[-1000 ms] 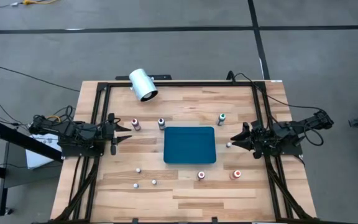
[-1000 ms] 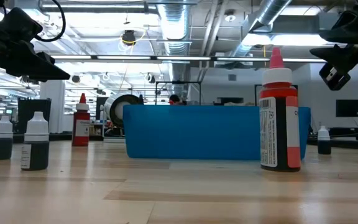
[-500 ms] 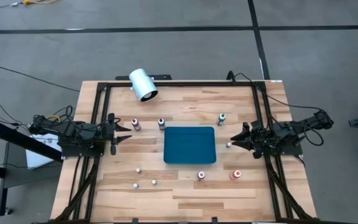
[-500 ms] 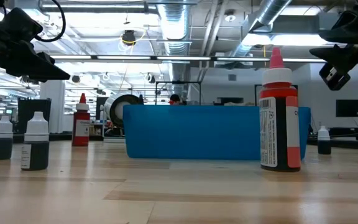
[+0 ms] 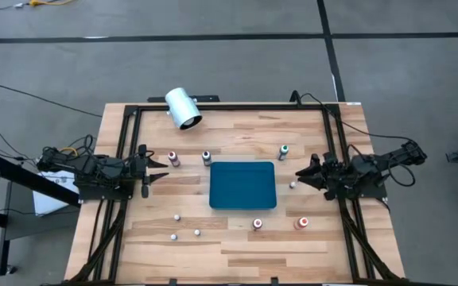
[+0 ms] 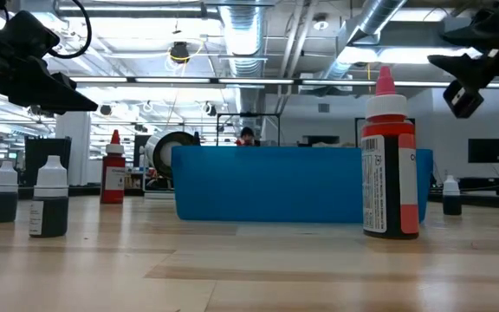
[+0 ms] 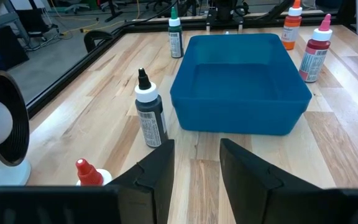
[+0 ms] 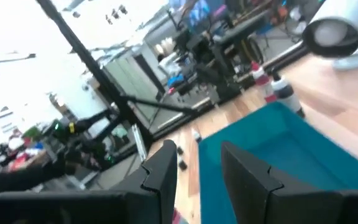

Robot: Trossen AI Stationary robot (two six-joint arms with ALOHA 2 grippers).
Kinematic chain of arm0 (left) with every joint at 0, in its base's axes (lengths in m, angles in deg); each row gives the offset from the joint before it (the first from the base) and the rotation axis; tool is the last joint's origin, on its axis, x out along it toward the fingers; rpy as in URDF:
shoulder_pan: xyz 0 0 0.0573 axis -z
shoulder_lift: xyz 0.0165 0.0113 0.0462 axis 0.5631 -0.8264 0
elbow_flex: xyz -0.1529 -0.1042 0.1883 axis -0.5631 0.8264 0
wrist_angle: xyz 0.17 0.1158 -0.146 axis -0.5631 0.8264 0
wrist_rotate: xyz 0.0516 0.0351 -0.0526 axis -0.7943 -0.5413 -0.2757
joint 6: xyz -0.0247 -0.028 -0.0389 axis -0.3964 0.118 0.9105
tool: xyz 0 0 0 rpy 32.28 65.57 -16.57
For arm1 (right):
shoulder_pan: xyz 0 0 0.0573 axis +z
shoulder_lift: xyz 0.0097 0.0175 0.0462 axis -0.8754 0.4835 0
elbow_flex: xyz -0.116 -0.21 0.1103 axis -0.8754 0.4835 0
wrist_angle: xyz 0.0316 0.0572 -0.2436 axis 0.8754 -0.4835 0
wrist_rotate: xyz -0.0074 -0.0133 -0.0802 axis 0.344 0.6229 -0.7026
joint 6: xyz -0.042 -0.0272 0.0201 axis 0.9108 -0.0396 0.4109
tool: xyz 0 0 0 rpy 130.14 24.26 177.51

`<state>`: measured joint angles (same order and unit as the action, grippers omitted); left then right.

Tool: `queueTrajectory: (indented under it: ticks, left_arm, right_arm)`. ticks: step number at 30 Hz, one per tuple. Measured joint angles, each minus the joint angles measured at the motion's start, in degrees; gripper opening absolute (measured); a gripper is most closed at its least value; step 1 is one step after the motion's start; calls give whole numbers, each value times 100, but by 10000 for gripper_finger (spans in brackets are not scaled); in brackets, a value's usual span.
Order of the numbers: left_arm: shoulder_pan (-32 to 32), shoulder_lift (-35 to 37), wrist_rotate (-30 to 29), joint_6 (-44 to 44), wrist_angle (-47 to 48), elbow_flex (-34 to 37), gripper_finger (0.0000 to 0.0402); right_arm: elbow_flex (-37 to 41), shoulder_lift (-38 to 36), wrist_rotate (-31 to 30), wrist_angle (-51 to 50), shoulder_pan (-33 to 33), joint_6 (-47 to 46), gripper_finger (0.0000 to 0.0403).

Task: Pick & Place food coloring
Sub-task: Put the large green food coloring bottle into the blue bin

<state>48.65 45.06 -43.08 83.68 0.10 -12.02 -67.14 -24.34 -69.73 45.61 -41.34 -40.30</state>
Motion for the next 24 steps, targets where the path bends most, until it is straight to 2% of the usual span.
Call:
queueTrajectory:
  ticks: [10,17,20,24]
  left_arm:
    - [0,0,-1,0,-2,1,122]
    - [-1,-1,-1,0,-2,1,122]
    - [0,0,-1,1,0,1,122]
    - [1,-1,-1,2,0,1,122]
  right_arm:
    - [-18,-2,-867,705,0,87,113]
    - [-477,0,-1393,743,0,876,113]
    - [-873,0,-1543,511,0,1323,113]
    - [-1500,89,-1858,-435,-1,1505,113]
